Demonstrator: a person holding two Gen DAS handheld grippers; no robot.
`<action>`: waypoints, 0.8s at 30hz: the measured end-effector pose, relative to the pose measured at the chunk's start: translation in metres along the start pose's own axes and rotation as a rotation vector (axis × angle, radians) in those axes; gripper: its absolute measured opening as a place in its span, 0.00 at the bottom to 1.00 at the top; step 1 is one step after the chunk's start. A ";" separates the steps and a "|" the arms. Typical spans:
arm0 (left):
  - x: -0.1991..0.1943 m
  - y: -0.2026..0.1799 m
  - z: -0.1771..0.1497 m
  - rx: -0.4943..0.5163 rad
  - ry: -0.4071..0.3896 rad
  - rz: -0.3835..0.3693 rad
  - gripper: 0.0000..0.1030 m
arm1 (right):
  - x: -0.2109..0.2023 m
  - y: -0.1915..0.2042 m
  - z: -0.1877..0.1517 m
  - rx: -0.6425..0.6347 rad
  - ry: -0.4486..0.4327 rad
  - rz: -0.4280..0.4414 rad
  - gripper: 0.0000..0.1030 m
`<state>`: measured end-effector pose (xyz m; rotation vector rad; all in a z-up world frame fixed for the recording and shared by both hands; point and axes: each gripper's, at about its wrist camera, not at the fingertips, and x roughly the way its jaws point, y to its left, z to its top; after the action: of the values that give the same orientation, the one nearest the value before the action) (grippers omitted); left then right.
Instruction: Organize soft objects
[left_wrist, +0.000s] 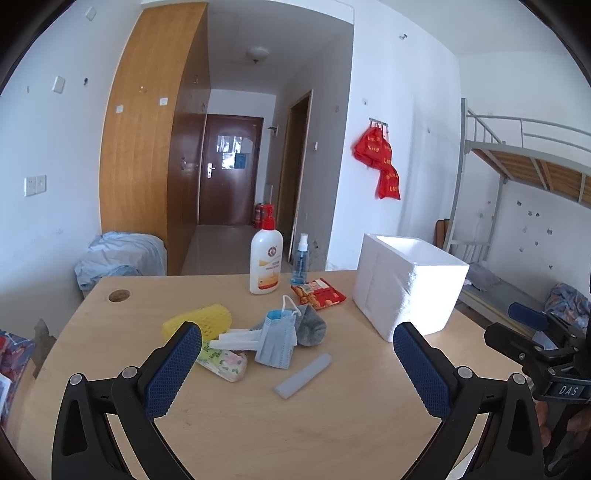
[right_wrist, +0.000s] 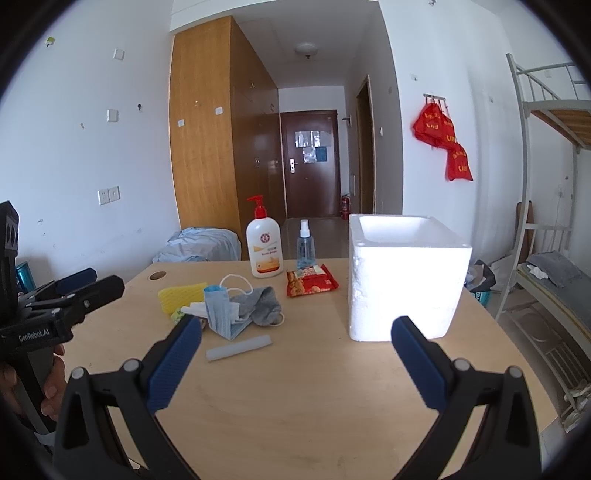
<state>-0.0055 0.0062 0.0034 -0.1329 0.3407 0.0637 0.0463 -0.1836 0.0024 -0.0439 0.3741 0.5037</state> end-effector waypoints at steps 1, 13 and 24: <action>0.000 0.000 0.000 0.001 0.000 -0.002 1.00 | 0.001 0.000 0.000 0.000 0.002 0.001 1.00; -0.002 -0.004 -0.003 0.028 -0.003 0.000 1.00 | 0.000 0.003 0.001 -0.015 0.001 0.001 1.00; -0.003 -0.003 -0.002 0.022 -0.002 -0.002 1.00 | -0.001 0.003 0.001 -0.015 -0.001 0.001 1.00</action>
<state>-0.0086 0.0031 0.0028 -0.1113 0.3387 0.0586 0.0442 -0.1818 0.0034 -0.0579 0.3693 0.5074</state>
